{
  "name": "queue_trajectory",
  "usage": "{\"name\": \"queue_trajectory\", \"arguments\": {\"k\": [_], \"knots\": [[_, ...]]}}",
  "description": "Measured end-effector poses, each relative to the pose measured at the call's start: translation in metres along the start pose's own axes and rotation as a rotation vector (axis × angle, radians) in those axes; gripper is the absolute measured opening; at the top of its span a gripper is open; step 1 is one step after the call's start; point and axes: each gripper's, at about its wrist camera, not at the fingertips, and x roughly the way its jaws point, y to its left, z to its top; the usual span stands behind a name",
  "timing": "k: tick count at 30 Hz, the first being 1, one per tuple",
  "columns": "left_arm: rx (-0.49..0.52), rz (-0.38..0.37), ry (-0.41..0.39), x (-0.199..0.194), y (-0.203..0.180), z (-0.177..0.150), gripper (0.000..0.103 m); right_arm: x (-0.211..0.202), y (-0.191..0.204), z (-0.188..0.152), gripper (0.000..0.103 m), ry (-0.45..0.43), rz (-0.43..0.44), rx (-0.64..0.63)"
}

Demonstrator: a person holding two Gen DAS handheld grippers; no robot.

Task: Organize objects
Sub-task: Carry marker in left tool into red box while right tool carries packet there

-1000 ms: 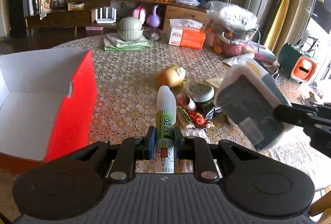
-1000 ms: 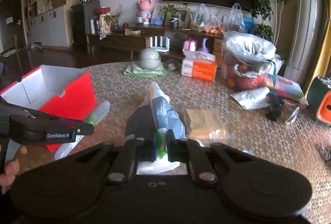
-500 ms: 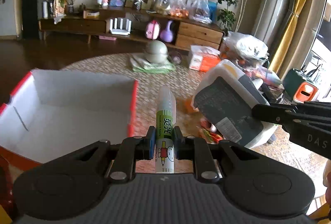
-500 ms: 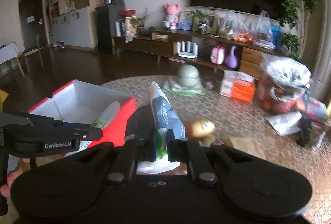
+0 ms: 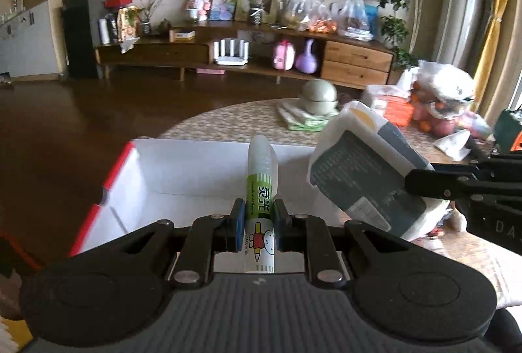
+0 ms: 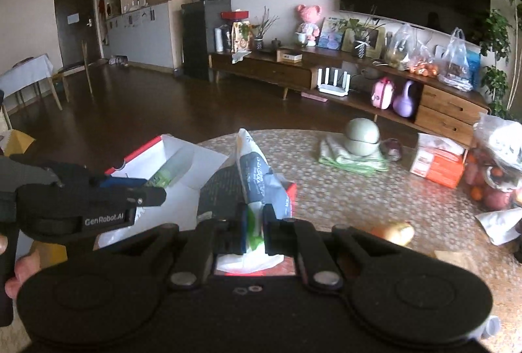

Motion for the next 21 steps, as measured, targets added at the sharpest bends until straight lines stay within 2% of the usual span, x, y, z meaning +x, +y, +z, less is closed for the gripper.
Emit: {"name": "queue_trajectory", "arguments": {"k": [10,21], "knots": [[0.015,0.045,0.083,0.043,0.053,0.006,0.017,0.061,0.041,0.003,0.009,0.07,-0.003,-0.037],[0.047,0.05,0.209,0.102,0.071,0.004,0.017,0.118,0.067,-0.018,0.009,0.176,-0.043,-0.118]]}}
